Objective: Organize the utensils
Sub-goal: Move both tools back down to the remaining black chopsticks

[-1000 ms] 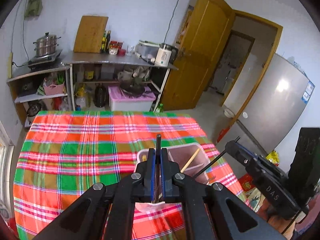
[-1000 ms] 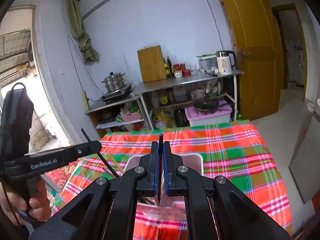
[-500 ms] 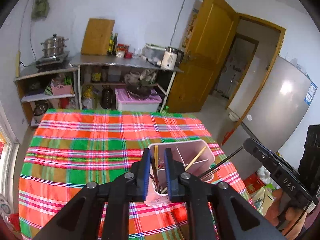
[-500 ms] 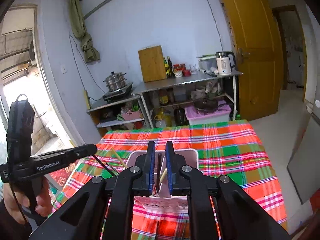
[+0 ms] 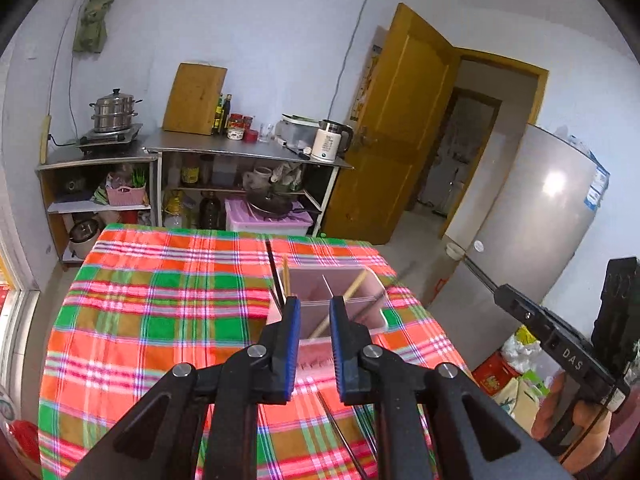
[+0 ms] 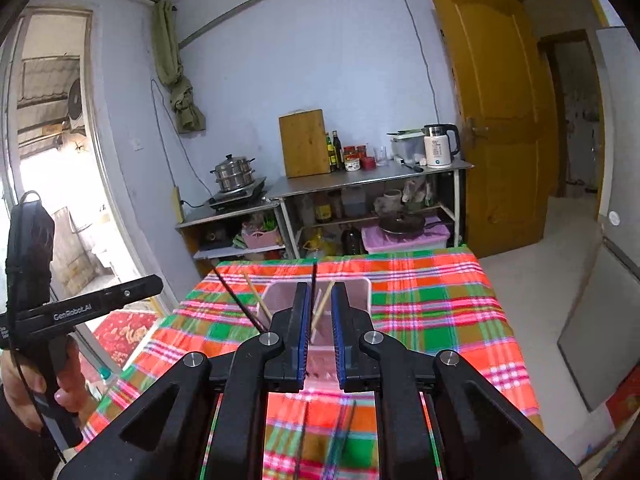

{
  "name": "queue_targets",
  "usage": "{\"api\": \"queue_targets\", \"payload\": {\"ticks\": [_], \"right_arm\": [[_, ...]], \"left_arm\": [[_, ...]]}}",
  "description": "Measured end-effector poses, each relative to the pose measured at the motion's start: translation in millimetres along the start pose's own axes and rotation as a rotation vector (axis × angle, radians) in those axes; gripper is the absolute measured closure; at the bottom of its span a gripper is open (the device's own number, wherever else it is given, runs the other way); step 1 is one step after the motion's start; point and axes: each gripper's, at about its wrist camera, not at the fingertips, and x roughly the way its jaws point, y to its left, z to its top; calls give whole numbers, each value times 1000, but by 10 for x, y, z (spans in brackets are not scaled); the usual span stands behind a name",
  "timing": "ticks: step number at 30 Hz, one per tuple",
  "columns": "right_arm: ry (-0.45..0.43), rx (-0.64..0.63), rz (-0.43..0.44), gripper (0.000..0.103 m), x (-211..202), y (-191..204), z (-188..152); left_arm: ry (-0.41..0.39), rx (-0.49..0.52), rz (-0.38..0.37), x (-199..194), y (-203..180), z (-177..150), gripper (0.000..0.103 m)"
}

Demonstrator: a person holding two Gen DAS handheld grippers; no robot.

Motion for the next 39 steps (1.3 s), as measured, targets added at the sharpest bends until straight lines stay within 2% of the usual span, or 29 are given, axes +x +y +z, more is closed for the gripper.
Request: {"api": "queue_targets", "payload": {"ticks": [6, 9, 19, 31, 39], "right_arm": [[15, 25, -3, 92, -231, -70, -311], [24, 47, -10, 85, -311, -114, -460], [113, 66, -39, 85, -351, -250, -934], [174, 92, -57, 85, -131, -373, -1155], [242, 116, -75, 85, 173, -490, -1269]], "left_arm": [[30, 1, -24, -54, -117, -417, 89], [44, -10, -32, -60, -140, -655, 89], [120, -12, -20, 86, -183, -1194, 89], [191, -21, -13, 369, -174, -1429, 89], [280, -33, -32, 795, -206, -1488, 89]]}}
